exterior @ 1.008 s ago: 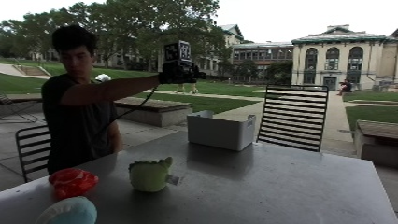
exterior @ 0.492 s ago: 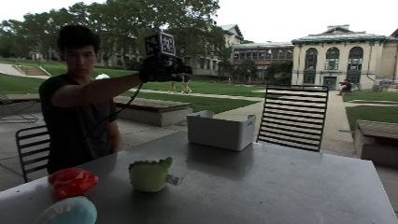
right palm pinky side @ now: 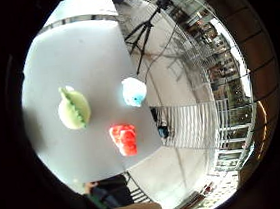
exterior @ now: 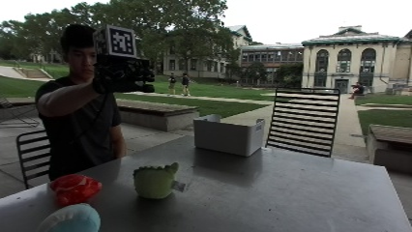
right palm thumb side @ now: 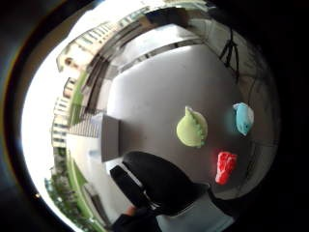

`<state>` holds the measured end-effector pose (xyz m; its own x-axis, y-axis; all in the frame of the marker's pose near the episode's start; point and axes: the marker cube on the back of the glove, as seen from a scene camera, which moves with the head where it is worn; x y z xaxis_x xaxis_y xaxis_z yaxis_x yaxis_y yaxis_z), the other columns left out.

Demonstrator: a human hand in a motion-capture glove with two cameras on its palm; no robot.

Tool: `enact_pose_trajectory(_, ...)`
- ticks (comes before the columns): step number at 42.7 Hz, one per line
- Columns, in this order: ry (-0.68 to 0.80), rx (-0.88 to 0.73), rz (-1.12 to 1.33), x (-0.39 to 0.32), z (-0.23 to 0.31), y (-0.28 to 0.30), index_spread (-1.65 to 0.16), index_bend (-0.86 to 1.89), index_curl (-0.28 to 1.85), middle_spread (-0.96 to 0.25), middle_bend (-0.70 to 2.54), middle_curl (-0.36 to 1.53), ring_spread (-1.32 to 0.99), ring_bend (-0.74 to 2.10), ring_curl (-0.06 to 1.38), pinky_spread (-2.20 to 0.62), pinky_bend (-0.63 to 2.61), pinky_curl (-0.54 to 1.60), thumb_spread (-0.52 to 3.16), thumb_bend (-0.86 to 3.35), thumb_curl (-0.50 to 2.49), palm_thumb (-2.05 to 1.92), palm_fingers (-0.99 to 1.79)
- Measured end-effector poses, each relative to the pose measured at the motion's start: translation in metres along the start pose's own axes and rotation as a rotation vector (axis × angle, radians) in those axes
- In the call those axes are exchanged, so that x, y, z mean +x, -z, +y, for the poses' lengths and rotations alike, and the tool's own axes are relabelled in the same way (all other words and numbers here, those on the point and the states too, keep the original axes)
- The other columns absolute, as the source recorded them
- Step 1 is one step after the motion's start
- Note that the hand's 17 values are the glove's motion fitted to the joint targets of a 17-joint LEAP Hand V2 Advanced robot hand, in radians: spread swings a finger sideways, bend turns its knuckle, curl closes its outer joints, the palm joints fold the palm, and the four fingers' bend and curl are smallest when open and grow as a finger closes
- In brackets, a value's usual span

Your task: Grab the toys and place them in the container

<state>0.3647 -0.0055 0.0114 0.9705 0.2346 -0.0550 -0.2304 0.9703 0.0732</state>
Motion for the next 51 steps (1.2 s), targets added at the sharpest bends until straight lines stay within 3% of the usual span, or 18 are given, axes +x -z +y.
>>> enact_pose_trajectory(11,-0.029,-0.057,-0.001,0.089,-0.018,-0.052,-0.24,0.16,0.33,-0.10,0.20,0.33,-0.30,0.19,0.23,-0.10,0.49,0.32,0.86,-0.11,0.13,-0.15,-0.03)
enact_pose_trajectory(25,-0.034,-0.183,-0.008,0.167,-0.036,-0.158,-0.30,0.04,0.23,-0.12,0.16,0.33,-0.28,0.19,0.25,-0.02,0.82,0.41,0.85,-0.09,0.15,-0.12,-0.13)
enact_pose_trajectory(39,-0.079,-0.295,-0.049,0.205,-0.030,-0.252,-0.32,0.06,0.16,-0.13,0.16,0.32,-0.25,0.20,0.28,0.02,1.09,0.47,0.86,-0.07,0.18,-0.07,-0.14)
enact_pose_trajectory(51,-0.088,-0.360,-0.064,0.213,-0.016,-0.291,-0.34,0.08,0.13,-0.14,0.16,0.31,-0.24,0.28,0.32,0.01,1.21,0.47,0.94,0.00,0.24,0.07,-0.11)
